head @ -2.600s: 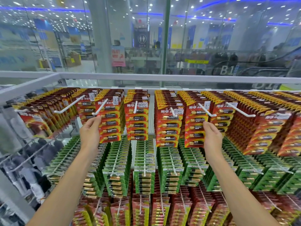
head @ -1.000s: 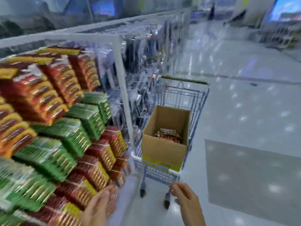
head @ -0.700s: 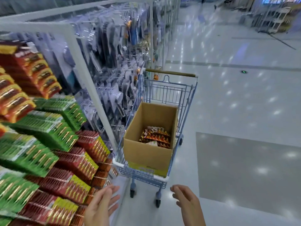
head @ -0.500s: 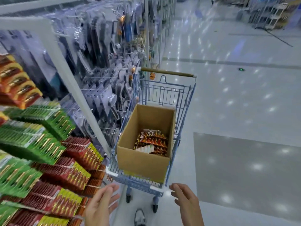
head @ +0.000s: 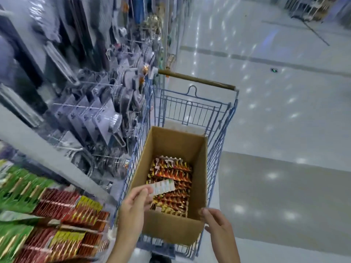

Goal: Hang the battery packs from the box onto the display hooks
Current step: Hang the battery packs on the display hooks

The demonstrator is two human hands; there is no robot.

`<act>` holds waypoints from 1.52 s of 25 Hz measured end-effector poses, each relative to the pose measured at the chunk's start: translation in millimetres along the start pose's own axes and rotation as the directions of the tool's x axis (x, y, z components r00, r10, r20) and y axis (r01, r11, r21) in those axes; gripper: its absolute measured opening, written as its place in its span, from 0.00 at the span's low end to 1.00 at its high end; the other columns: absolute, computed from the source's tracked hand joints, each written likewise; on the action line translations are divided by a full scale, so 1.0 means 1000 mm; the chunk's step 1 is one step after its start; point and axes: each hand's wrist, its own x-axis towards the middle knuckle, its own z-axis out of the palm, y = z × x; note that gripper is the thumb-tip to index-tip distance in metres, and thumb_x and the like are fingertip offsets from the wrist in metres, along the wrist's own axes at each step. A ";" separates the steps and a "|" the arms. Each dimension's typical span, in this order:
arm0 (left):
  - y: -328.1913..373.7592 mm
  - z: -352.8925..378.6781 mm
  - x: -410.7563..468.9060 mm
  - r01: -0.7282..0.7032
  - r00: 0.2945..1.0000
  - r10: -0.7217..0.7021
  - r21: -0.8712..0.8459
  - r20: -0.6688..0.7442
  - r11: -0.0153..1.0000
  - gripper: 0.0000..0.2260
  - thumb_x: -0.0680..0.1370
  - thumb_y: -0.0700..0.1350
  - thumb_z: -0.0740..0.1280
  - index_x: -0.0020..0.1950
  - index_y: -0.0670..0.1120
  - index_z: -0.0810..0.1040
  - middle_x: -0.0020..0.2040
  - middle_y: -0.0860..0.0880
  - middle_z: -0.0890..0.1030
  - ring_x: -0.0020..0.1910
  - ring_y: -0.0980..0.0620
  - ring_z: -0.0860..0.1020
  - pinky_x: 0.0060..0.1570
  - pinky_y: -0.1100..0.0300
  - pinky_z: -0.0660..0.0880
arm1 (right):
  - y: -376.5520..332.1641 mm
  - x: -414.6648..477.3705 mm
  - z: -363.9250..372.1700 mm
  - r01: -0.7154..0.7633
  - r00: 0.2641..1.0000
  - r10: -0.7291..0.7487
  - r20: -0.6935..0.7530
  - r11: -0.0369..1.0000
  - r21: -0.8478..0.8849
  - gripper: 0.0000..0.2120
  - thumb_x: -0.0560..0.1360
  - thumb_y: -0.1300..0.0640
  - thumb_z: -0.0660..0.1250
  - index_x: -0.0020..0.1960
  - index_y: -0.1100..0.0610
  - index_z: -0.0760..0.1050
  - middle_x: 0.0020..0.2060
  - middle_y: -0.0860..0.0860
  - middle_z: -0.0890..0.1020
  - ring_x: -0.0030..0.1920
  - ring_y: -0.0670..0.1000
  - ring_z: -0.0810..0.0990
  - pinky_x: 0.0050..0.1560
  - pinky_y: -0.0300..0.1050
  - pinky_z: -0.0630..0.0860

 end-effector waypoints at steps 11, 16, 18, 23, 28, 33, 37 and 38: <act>-0.033 0.034 0.119 0.110 0.991 -0.130 0.345 0.036 0.932 0.07 0.83 0.47 0.67 0.60 0.52 0.82 0.55 0.54 0.85 0.54 0.53 0.83 0.53 0.54 0.81 | -0.028 0.082 0.043 -0.113 0.991 0.119 0.055 0.988 -0.105 0.07 0.80 0.49 0.68 0.51 0.49 0.84 0.45 0.41 0.86 0.55 0.46 0.82 0.58 0.45 0.77; -0.105 0.093 0.221 0.061 0.972 -0.217 0.806 0.085 0.588 0.13 0.82 0.43 0.66 0.67 0.47 0.77 0.62 0.46 0.83 0.59 0.46 0.81 0.55 0.54 0.79 | -0.027 0.122 0.054 -0.177 0.976 0.193 0.104 0.973 -0.147 0.07 0.80 0.48 0.67 0.51 0.48 0.83 0.48 0.43 0.85 0.56 0.46 0.81 0.56 0.43 0.76; -0.151 0.103 0.256 0.004 0.935 -0.331 0.930 0.126 0.367 0.19 0.81 0.44 0.66 0.73 0.46 0.72 0.67 0.43 0.79 0.66 0.42 0.77 0.64 0.51 0.76 | -0.025 0.137 0.052 -0.209 0.971 0.221 0.094 0.970 -0.121 0.07 0.80 0.50 0.68 0.51 0.49 0.84 0.46 0.42 0.86 0.56 0.47 0.81 0.53 0.41 0.75; -0.244 0.098 0.307 -0.187 0.823 -0.551 0.982 0.138 -0.034 0.41 0.82 0.51 0.67 0.85 0.47 0.42 0.85 0.42 0.46 0.84 0.39 0.46 0.82 0.43 0.47 | -0.017 0.165 0.044 -0.293 0.946 0.304 0.112 0.951 -0.103 0.06 0.79 0.56 0.68 0.49 0.54 0.84 0.45 0.44 0.88 0.56 0.50 0.83 0.56 0.46 0.76; -0.266 0.097 0.321 -0.255 0.870 -0.437 0.967 0.228 -0.004 0.45 0.77 0.46 0.73 0.85 0.46 0.46 0.84 0.40 0.53 0.83 0.39 0.52 0.81 0.44 0.52 | -0.019 0.178 0.041 -0.385 0.907 0.397 0.137 0.916 -0.108 0.08 0.79 0.56 0.67 0.49 0.55 0.85 0.45 0.46 0.88 0.54 0.50 0.84 0.60 0.51 0.77; -0.242 0.085 0.322 -0.287 0.811 -0.525 0.957 0.260 0.031 0.44 0.74 0.53 0.73 0.84 0.48 0.53 0.77 0.38 0.64 0.76 0.36 0.64 0.76 0.43 0.64 | -0.022 0.182 0.038 -0.422 0.888 0.437 0.144 0.898 -0.121 0.07 0.79 0.57 0.68 0.49 0.56 0.84 0.44 0.45 0.88 0.54 0.51 0.83 0.54 0.47 0.78; -0.193 0.076 0.298 -0.172 0.828 -0.502 0.966 0.248 0.193 0.38 0.77 0.58 0.70 0.83 0.52 0.57 0.77 0.42 0.62 0.74 0.38 0.67 0.73 0.46 0.68 | -0.021 0.183 0.038 -0.391 0.896 0.416 0.158 0.905 -0.164 0.06 0.80 0.55 0.68 0.49 0.54 0.84 0.44 0.44 0.88 0.55 0.50 0.83 0.56 0.47 0.78; -0.174 0.077 0.288 -0.112 0.838 -0.495 0.960 0.230 0.256 0.34 0.79 0.59 0.67 0.83 0.54 0.59 0.78 0.43 0.62 0.74 0.40 0.68 0.72 0.46 0.68 | -0.023 0.182 0.037 -0.376 0.900 0.404 0.166 0.910 -0.175 0.06 0.80 0.56 0.68 0.49 0.53 0.84 0.45 0.45 0.88 0.56 0.51 0.83 0.58 0.49 0.78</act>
